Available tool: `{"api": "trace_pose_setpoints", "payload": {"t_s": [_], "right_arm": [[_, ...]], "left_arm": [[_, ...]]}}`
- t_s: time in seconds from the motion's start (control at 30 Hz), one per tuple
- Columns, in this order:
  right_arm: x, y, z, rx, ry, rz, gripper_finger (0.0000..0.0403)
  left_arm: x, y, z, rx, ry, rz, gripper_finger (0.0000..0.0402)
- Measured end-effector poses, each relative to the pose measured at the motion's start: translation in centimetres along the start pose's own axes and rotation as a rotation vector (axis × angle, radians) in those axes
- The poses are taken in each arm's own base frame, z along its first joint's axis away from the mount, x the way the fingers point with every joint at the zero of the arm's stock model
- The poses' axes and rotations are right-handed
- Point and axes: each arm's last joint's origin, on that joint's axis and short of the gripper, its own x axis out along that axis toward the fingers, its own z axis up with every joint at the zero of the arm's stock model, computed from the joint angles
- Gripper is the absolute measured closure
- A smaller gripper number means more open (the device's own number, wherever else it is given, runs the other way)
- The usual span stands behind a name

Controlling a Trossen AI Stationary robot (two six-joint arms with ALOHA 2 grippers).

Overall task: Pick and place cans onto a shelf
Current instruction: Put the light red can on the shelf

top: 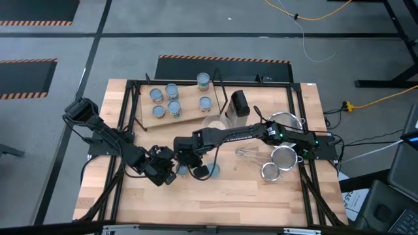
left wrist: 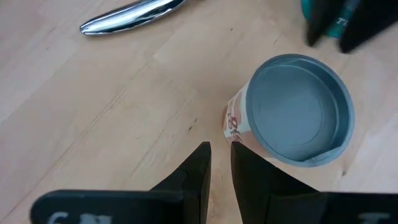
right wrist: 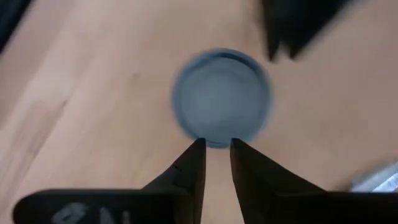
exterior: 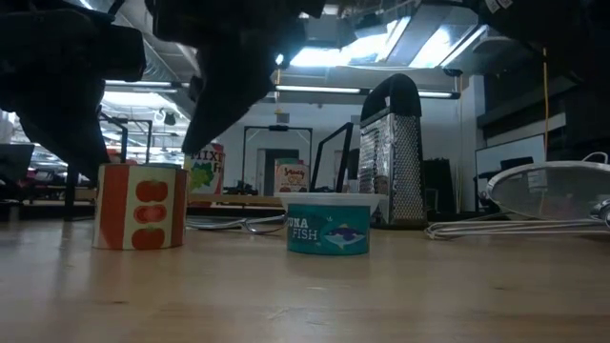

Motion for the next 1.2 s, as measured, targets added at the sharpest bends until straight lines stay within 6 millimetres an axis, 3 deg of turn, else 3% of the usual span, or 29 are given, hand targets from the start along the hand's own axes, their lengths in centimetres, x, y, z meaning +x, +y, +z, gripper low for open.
{"api": "trace_pose_setpoints", "payload": {"t_s": [0.47, 1.2], "right_arm": [[0.3, -1.1, -0.4, 0.482, 0.001, -0.080, 0.0325], [2.1, -1.2, -0.4, 0.534, -0.011, -0.074, 0.0325]], "left_arm": [[0.0, 0.0, 0.0, 0.001, 0.000, 0.000, 0.0347], [0.0, -0.1, -0.1, 0.025, 0.023, -0.012, 0.0347]]}}
